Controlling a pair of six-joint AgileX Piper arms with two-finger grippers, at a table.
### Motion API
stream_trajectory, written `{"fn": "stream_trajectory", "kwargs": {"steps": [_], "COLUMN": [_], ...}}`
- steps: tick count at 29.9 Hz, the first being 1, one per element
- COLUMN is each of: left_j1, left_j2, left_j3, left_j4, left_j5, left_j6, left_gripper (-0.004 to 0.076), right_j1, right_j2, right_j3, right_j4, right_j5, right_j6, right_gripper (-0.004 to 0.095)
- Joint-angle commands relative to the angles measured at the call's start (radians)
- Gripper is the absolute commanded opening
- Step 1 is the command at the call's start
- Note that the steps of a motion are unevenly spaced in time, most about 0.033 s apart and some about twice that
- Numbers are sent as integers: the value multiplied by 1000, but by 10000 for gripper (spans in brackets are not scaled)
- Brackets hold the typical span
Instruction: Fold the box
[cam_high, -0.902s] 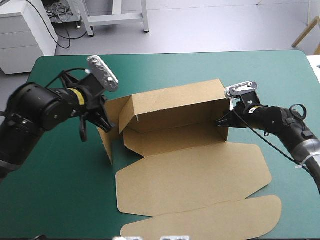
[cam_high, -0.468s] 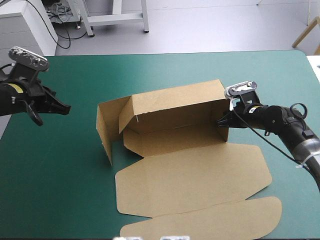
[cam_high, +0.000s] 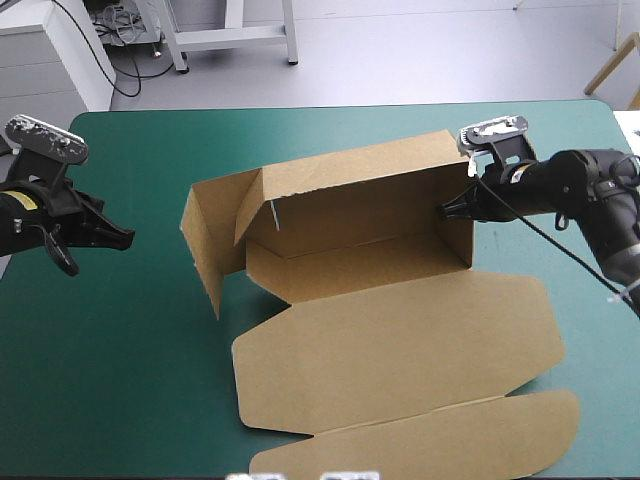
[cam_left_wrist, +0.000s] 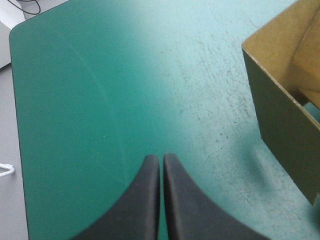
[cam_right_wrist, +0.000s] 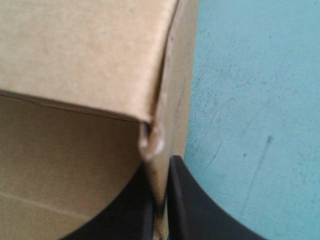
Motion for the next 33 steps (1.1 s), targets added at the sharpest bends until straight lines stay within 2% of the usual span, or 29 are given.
{"fn": "stream_trajectory", "kwargs": {"steps": [1, 4, 14, 20, 23, 27, 30, 33], "left_j1": [0, 0, 0, 0, 0, 0, 0, 0], "left_j2": [-20, -20, -20, -20, -20, -20, -20, -20], "left_j3": [-10, -6, -6, -6, -6, -6, -6, -6], "left_j4": [6, 7, 2, -12, -19, -19, -19, -19], "left_j5": [-72, -71, -68, -82, -82, -82, -82, -82], "left_j6": [2, 2, 2, 2, 2, 2, 2, 2], "left_gripper": [2, 2, 2, 1, 2, 2, -1, -1], "right_j1": [-4, -4, -4, -4, -4, -4, -4, -4], "right_j2": [47, 130, 409, 532, 546, 546, 546, 546], "right_j3": [-130, -202, -317, -382, -385, -397, -430, -487], "right_j4": [7, 7, 19, 19, 19, 24, 26, 24], "right_j5": [96, 181, 181, 133, 65, 7, 18, 73], "right_j6": [26, 29, 52, 46, 34, 34, 34, 34], "right_gripper": [-19, -19, -19, -16, 14, 172, 386, 655]}}
